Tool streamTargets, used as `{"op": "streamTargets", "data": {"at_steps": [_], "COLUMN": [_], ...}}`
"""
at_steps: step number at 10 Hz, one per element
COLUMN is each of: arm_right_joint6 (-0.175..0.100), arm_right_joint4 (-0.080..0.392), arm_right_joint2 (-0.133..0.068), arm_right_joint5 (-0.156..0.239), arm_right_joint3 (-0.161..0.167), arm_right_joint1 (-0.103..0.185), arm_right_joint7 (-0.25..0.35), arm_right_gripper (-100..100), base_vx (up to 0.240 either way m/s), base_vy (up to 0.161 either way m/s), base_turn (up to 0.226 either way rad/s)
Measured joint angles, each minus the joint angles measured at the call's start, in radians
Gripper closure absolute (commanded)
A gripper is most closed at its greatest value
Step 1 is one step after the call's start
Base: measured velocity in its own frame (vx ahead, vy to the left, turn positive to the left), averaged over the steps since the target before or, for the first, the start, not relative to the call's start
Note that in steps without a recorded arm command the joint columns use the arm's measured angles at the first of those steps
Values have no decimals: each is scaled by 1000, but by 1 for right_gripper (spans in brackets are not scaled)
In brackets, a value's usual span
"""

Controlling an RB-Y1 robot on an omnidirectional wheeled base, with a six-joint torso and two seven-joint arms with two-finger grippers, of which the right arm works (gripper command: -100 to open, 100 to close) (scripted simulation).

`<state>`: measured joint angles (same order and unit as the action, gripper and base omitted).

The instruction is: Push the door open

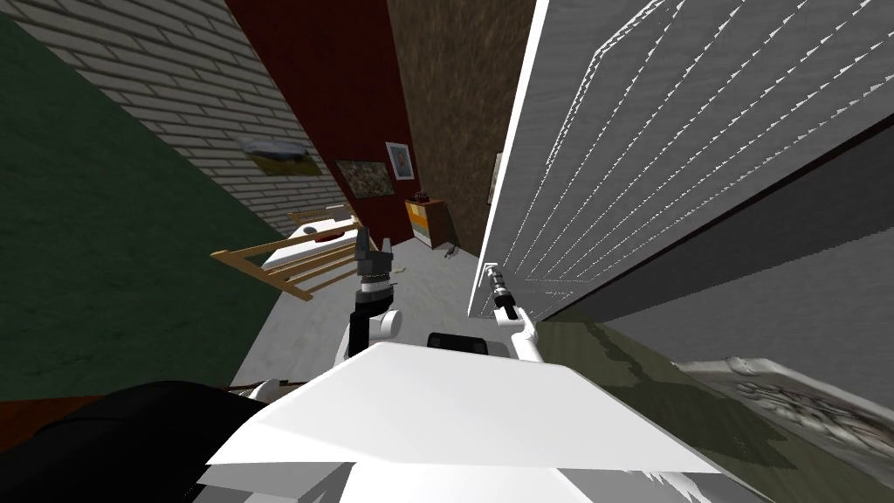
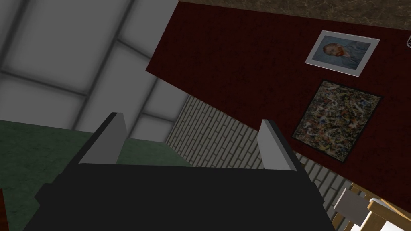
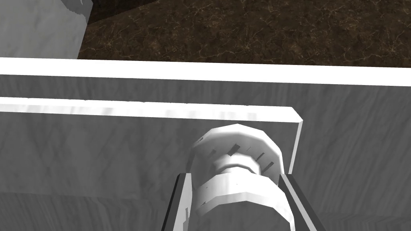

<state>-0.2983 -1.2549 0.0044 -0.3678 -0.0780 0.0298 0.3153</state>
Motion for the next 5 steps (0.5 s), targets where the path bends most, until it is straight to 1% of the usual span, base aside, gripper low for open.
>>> {"op": "streamTargets", "data": {"at_steps": [1, 2, 3, 5], "arm_right_joint6": [-1, -2, -3, -3], "arm_right_joint4": [3, 2, 4, 15], "arm_right_joint2": [12, 13, 3, -9], "arm_right_joint5": [2, 2, 3, 4], "arm_right_joint3": [-14, -17, -21, -43], "arm_right_joint1": [3, 5, 2, 1], "arm_right_joint7": [-3, -4, -3, -8], "arm_right_gripper": [100, 100, 100, 100], "base_vx": [63, 108, 175, 205], "base_vy": [45, 48, 116, 114], "base_turn": [-26, -14, -60, -62]}}
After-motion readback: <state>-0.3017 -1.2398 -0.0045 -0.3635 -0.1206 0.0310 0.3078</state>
